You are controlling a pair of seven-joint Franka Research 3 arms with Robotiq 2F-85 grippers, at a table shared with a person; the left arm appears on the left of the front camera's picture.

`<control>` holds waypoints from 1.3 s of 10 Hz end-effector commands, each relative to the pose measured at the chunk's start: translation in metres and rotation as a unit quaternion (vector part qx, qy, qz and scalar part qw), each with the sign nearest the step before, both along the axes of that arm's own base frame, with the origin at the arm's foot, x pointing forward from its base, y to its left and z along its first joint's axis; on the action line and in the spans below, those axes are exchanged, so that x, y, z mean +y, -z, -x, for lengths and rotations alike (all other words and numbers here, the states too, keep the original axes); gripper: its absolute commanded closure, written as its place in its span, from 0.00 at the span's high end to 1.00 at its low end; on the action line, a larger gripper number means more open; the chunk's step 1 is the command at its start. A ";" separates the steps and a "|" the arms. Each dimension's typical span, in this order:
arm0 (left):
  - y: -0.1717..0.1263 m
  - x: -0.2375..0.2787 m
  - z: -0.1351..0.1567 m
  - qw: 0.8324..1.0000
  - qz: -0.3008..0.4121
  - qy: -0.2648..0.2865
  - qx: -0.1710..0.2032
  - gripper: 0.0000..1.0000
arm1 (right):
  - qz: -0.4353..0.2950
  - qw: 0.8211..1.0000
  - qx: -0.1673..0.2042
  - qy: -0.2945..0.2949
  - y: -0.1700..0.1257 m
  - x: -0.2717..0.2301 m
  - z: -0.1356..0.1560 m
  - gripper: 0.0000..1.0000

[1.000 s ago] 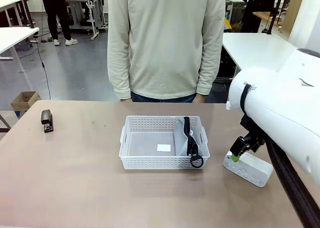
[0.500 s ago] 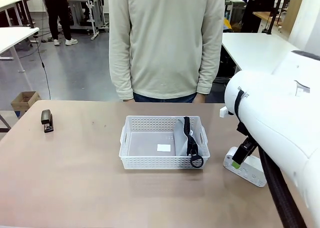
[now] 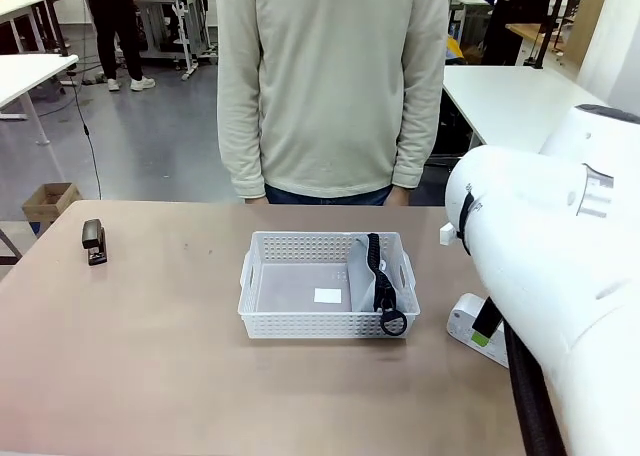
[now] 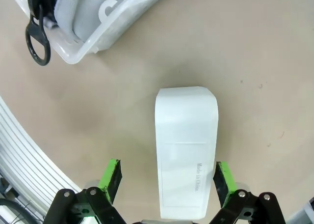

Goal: Efficiently arrange items inside the basket to fit them all.
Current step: Pick up the Digital clock and place it inside the Organizing basket.

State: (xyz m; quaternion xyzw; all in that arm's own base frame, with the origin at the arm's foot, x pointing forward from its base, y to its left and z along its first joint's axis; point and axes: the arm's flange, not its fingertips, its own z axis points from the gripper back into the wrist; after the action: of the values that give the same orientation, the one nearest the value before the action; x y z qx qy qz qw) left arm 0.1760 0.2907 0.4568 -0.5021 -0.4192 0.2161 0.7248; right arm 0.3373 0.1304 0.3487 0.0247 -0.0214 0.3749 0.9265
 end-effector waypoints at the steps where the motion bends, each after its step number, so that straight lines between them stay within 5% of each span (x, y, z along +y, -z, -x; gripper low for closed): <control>1: 0.000 0.001 -0.001 1.000 -0.004 0.000 -0.015 1.00 | 0.000 1.000 0.005 -0.015 0.023 -0.023 0.043 1.00; 4: 0.000 0.001 -0.001 1.000 -0.004 0.000 -0.015 1.00 | -0.005 0.999 0.044 -0.019 0.051 -0.024 0.038 1.00; 9: 0.000 0.001 -0.001 1.000 -0.004 0.000 -0.015 1.00 | -0.012 0.999 0.036 0.002 0.052 -0.031 0.038 1.00; 10: 0.000 0.001 -0.001 1.000 -0.004 0.000 -0.015 1.00 | -0.015 0.999 0.030 0.007 0.053 -0.032 0.037 0.40; 11: 0.000 0.001 -0.001 1.000 -0.004 0.000 -0.015 1.00 | -0.025 0.999 0.027 0.009 0.053 -0.032 0.036 0.40; 12: 0.000 0.001 -0.001 1.000 -0.004 0.000 -0.015 1.00 | -0.026 0.999 0.024 0.010 0.053 -0.032 0.037 0.00; 13: 0.000 0.001 -0.001 1.000 -0.004 0.000 -0.015 1.00 | -0.025 0.999 0.024 0.011 0.053 -0.032 0.036 0.35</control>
State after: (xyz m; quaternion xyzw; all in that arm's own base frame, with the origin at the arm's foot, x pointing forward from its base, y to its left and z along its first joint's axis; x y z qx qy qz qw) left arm 0.1759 0.2907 0.4568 -0.5019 -0.4196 0.2156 0.7249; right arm 0.3435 0.1174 0.3135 0.0461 0.0013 0.3525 0.9347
